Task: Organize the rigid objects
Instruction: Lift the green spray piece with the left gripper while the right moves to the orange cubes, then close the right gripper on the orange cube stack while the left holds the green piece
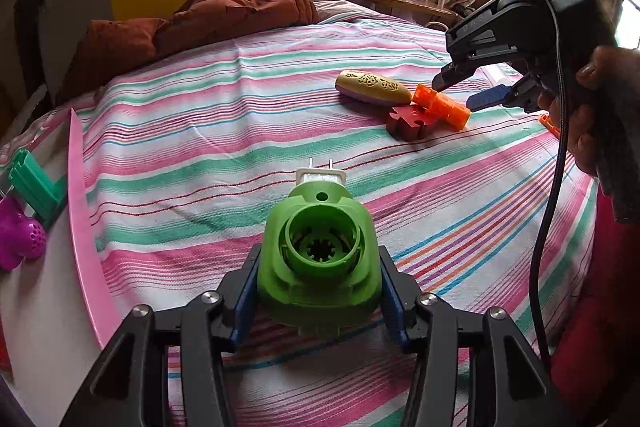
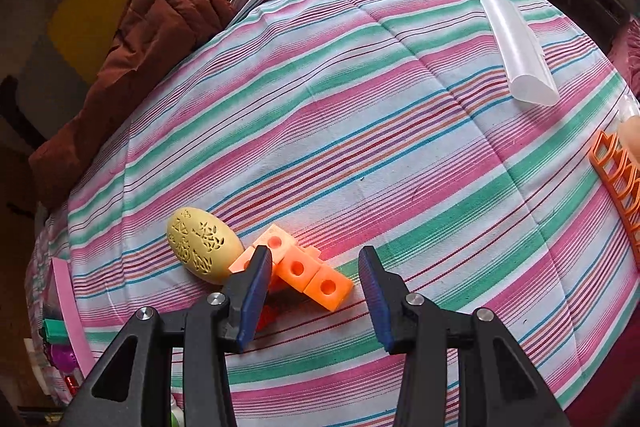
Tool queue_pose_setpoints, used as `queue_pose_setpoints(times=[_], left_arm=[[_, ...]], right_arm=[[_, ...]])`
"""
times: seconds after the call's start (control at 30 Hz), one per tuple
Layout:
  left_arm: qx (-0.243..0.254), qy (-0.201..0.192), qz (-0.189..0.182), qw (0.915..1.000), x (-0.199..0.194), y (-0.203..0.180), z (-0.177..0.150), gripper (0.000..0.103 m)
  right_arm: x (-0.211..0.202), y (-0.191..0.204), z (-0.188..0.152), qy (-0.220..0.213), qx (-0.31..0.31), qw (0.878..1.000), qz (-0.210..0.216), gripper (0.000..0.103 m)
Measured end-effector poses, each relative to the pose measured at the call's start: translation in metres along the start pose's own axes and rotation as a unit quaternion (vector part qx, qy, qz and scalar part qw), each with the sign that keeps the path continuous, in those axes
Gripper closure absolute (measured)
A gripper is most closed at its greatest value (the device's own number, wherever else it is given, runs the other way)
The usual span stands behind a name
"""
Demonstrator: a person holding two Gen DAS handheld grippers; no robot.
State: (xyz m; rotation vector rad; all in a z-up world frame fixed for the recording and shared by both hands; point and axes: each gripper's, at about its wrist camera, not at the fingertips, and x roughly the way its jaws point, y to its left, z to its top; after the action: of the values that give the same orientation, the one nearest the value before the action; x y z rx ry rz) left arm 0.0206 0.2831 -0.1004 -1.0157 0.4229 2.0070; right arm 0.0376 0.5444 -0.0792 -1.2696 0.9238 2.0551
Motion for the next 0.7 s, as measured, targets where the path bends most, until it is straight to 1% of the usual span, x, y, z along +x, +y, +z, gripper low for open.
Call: queue_pose_setpoints(times=[0.13,0.2,0.27,0.33,0.4,0.53,0.63,0.7], left_arm=[[-0.004,0.001,-0.004,1.0000,0.001,0.002,0.001,0.050],[-0.004,0.000,-0.004,1.0000,0.001,0.002,0.001,0.050],[-0.004,-0.001,-0.004,1.0000,0.002,0.002,0.001,0.050],[-0.005,-0.001,-0.005,1.0000,0.002,0.002,0.001,0.050],[-0.005,-0.001,-0.005,1.0000,0.002,0.002,0.001,0.050],[-0.006,0.000,-0.008,0.9999,0.002,0.003,0.002,0.050],[-0.007,0.000,-0.009,0.9999,0.002,0.003,0.002,0.050],[-0.007,0.000,-0.009,0.9999,0.001,0.004,0.001,0.050]], right_arm=[[0.002,0.003,-0.006,0.018,-0.003,0.999,0.037,0.058],[0.007,0.002,-0.007,0.034,0.010,0.997,0.065,0.058],[0.008,-0.003,-0.007,0.040,0.028,0.996,0.075,0.058],[0.004,-0.007,-0.007,0.028,0.035,0.997,0.061,0.058],[-0.001,-0.006,-0.007,0.014,0.025,0.999,0.041,0.058],[-0.003,0.005,-0.012,0.009,-0.017,1.000,0.023,0.058],[-0.007,0.012,-0.017,-0.001,-0.051,0.999,0.000,0.058],[-0.007,0.015,-0.019,-0.001,-0.064,0.998,-0.003,0.058]])
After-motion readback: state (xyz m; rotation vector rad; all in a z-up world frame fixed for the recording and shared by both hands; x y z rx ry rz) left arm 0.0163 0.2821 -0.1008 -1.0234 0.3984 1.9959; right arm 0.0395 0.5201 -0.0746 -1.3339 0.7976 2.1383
